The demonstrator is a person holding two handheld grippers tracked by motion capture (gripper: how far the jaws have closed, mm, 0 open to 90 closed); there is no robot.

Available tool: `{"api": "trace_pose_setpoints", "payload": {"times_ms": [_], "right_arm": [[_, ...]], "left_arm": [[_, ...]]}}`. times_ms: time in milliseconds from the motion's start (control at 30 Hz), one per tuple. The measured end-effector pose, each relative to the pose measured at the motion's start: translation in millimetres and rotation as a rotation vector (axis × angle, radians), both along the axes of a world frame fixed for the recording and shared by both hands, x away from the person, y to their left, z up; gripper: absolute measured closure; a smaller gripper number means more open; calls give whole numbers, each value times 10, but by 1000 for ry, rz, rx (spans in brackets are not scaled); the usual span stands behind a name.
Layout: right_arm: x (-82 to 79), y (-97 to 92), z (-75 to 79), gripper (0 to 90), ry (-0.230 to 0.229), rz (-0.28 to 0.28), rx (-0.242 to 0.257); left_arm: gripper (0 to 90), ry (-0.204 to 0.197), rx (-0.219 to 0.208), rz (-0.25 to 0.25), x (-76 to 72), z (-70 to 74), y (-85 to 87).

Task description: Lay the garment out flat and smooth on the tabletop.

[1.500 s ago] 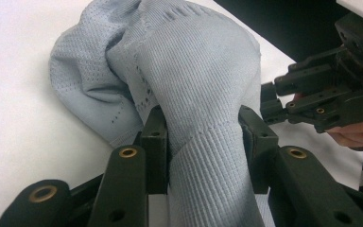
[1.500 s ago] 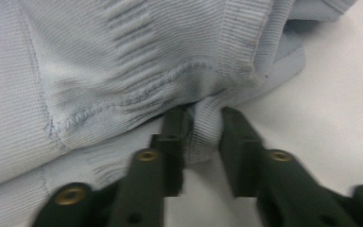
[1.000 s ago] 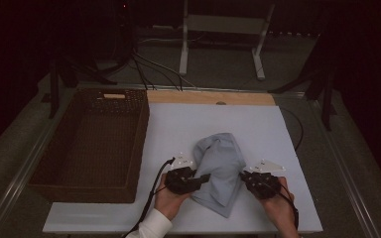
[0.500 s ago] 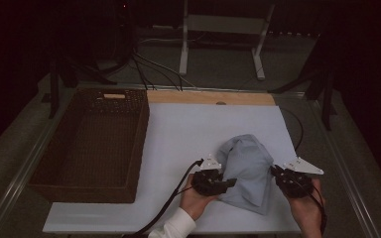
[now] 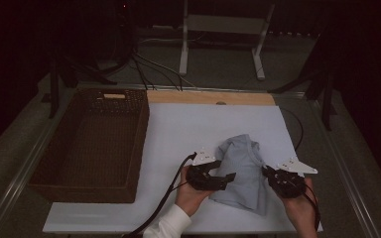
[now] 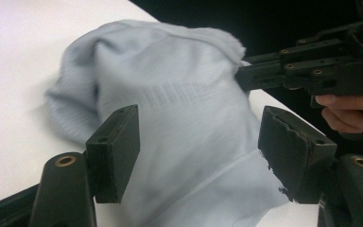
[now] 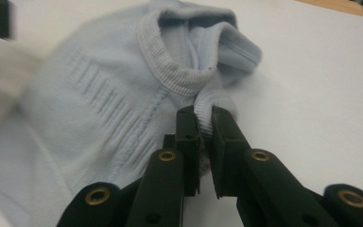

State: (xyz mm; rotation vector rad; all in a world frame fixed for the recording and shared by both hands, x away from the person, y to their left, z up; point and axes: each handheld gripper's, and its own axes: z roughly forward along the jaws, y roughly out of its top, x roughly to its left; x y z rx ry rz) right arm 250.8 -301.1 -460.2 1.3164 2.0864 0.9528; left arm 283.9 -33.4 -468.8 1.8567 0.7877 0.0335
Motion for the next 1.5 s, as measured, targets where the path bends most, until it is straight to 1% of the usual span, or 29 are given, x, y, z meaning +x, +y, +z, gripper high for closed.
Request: {"api": "trace_pose_setpoints", "payload": {"times_ms": [133,200,333,500,600,700,833,1000,1067,1133,1367,1433,1500], "right_arm": [[-4,35,26,837,-10,41,61],[-6,76,41,837,-20,71,84],[-5,199,69,837,-36,123,102],[-12,351,78,837,-48,182,108],[-19,425,73,837,-47,209,111],[-24,494,63,837,-45,236,115],[-36,579,53,836,-45,265,107],[-38,634,41,836,-41,285,108],[-41,656,34,835,-38,299,108],[-42,687,25,835,-36,311,98],[-46,710,23,833,-34,315,98],[-47,713,23,833,-33,319,97],[-47,722,18,832,-31,324,92]], "left_arm": [[314,-11,0,-19,26,13,-96],[316,-18,-2,-22,36,22,-127],[316,-34,-14,-13,64,65,-133],[320,-51,-15,15,120,127,-74],[321,-58,-18,26,142,162,-40],[320,-65,-12,33,158,186,-30],[311,-67,1,52,188,184,-22],[306,-74,33,71,210,174,-8],[310,-79,46,69,215,168,-8],[327,-94,69,73,210,157,-16],[366,-104,94,74,201,149,-17],[409,-100,98,64,194,145,-17],[484,-101,107,49,178,152,-19]]}}
